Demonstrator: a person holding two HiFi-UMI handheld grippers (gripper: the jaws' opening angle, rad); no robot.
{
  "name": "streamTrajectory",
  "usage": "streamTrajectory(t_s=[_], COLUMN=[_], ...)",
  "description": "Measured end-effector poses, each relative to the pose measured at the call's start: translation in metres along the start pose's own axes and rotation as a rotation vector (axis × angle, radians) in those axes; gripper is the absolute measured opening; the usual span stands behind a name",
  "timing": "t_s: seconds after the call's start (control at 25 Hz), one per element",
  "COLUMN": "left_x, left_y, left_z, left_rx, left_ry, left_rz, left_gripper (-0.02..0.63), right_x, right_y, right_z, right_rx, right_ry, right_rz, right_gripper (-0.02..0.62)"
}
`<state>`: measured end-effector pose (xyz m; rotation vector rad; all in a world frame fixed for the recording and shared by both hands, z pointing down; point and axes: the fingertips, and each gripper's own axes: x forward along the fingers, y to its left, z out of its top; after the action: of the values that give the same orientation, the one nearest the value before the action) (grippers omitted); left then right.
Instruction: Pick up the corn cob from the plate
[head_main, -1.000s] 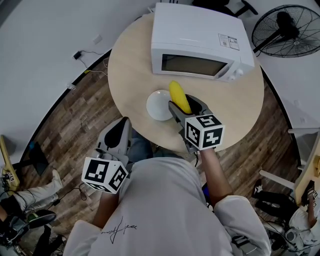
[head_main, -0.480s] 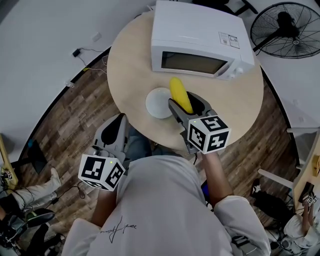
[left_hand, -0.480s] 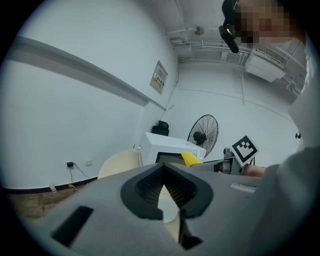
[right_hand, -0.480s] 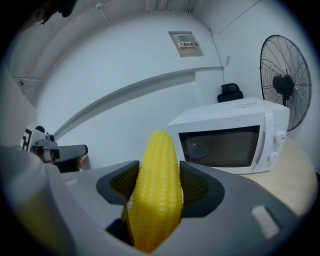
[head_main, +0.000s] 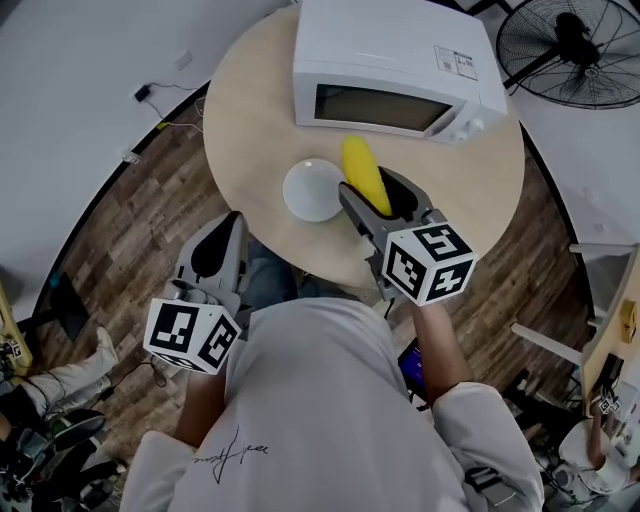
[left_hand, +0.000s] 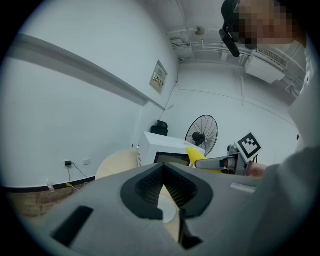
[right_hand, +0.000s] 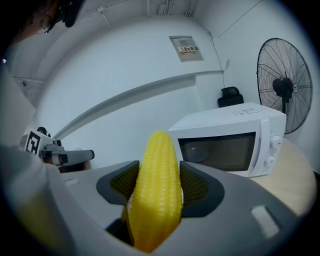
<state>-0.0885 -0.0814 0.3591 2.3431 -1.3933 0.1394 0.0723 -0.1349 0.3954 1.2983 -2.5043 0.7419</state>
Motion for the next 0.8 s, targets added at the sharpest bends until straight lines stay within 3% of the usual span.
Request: streamTrajectory(t_s=[0.8], left_x=[0.006], left_y=[-0.002], left_z=[0.003], left_rx=[0.002], left_ry=[0.002], left_rz=[-0.014], left_gripper=[-0.009], right_x=[-0.014], right_y=[0.006], right_z=[0.004], right_rx=[0.029], right_ry=[-0.003], right_rz=[0.096], right_gripper=[0.265])
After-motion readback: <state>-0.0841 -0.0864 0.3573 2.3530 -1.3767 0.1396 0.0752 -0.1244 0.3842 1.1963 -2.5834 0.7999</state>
